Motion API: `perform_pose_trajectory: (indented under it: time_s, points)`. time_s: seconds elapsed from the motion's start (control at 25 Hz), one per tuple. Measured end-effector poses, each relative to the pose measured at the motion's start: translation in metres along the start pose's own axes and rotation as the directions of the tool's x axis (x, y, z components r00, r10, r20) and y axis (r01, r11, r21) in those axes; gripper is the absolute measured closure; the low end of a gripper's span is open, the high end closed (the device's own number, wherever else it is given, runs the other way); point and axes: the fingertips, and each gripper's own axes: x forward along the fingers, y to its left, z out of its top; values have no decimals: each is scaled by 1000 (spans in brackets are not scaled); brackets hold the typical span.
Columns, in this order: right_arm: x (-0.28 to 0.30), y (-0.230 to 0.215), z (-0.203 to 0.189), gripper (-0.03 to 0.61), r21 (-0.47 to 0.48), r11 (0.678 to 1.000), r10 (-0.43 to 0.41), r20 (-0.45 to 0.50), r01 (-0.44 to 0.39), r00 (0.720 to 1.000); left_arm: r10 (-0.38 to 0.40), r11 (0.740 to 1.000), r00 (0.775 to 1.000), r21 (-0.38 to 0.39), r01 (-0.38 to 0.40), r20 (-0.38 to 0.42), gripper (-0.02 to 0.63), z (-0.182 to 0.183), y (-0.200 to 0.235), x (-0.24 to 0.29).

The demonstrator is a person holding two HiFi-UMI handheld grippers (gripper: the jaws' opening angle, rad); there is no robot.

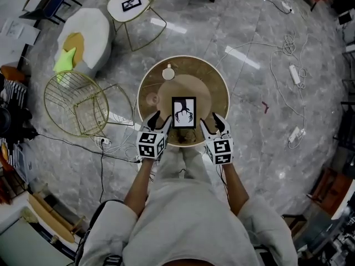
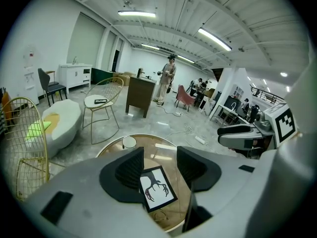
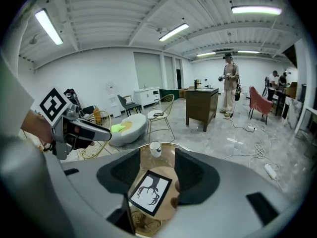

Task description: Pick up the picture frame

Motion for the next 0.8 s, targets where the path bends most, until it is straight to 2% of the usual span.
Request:
perform_pose_trajectory:
  time_s: [0.36,0.8]
  points:
    - [14,6,-22,362,20,1000,-10,-43,11,999,-37,999,999,-1,37,-37,419,-17,6,14]
    - [36,8,-50,379,40,999,19,-78,-16,997,-40,999,997,-16,39,-73,420,-44,13,35]
